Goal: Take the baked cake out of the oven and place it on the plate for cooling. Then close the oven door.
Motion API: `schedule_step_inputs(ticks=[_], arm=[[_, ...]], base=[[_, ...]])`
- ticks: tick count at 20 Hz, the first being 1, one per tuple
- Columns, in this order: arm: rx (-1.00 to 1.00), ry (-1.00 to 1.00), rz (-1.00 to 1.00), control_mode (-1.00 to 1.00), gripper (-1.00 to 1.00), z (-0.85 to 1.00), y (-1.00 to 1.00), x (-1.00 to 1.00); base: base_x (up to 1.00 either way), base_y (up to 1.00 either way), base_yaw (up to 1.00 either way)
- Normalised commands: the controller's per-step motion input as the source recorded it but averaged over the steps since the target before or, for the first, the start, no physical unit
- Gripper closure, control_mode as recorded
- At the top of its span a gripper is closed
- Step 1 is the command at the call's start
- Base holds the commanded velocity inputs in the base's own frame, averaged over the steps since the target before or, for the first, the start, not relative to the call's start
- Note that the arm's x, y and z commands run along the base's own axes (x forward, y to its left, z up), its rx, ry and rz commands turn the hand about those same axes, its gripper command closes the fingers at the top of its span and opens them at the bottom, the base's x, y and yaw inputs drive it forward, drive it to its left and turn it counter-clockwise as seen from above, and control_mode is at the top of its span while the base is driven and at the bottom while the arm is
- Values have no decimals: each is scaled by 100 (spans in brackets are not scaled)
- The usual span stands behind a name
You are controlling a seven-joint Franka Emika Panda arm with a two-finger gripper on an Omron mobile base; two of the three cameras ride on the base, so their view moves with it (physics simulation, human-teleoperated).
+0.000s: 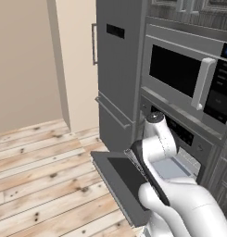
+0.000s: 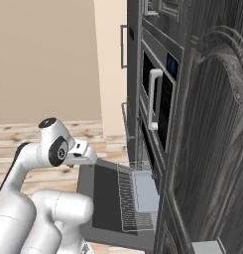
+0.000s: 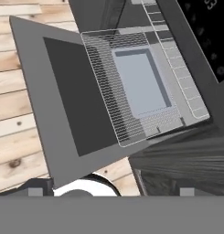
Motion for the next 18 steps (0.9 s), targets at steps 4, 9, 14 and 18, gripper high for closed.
schedule_step_inputs(ticks=[4,9,14,18], arm=[[-5,3,0,-100,-100,-69,-5,42],[-1,4,0,-100,-100,-49,-14,40],[0,7,0,-100,-100,-51,-22,42],[0,11,0,-100,-100,-61,-6,49]], base=[[0,0,0],[0,0,0],[0,0,0],[0,0,0]])
